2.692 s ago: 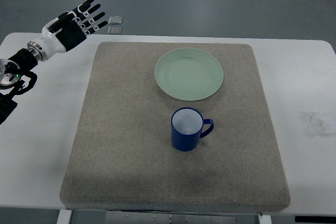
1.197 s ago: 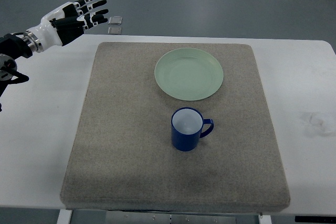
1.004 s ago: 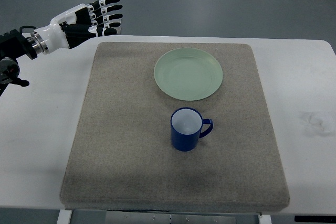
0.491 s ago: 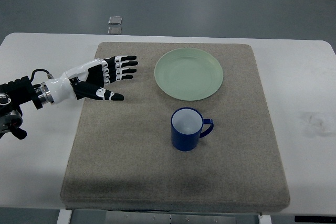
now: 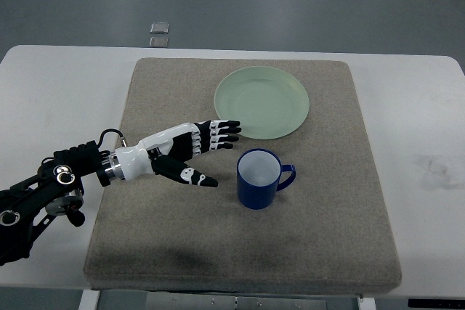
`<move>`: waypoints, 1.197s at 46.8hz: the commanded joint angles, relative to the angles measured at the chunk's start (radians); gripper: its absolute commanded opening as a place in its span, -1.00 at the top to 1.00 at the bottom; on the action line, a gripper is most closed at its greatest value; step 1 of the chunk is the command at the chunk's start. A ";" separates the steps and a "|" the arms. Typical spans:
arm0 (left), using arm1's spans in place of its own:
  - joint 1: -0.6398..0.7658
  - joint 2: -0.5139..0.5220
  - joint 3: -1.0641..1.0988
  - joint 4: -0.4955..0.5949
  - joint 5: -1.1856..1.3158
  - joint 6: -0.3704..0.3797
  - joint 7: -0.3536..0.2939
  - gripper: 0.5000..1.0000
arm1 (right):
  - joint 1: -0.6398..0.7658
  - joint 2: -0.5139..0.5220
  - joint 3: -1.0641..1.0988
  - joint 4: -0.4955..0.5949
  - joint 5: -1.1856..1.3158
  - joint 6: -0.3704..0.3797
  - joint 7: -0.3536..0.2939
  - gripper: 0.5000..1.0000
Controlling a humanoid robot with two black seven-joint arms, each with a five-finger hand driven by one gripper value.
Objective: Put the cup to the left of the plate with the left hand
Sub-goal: 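Reach the left hand across the mat toward the blue mug, then close the left hand fingers around the blue mug body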
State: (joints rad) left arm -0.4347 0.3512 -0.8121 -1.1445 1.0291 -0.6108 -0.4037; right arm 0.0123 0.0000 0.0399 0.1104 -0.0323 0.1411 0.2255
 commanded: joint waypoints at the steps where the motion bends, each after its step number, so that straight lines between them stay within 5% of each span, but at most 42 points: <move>1: -0.004 -0.026 0.008 0.016 0.032 0.000 0.000 -0.99 | 0.000 0.000 0.000 0.000 0.000 0.000 0.000 -0.73; 56: -0.052 -0.124 0.108 0.042 0.045 0.031 0.008 -0.93 | 0.000 0.000 0.000 0.000 0.000 0.000 0.000 -0.73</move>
State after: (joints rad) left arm -0.4864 0.2272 -0.7042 -1.1033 1.0738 -0.5914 -0.3957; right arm 0.0123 0.0000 0.0399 0.1104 -0.0323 0.1411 0.2255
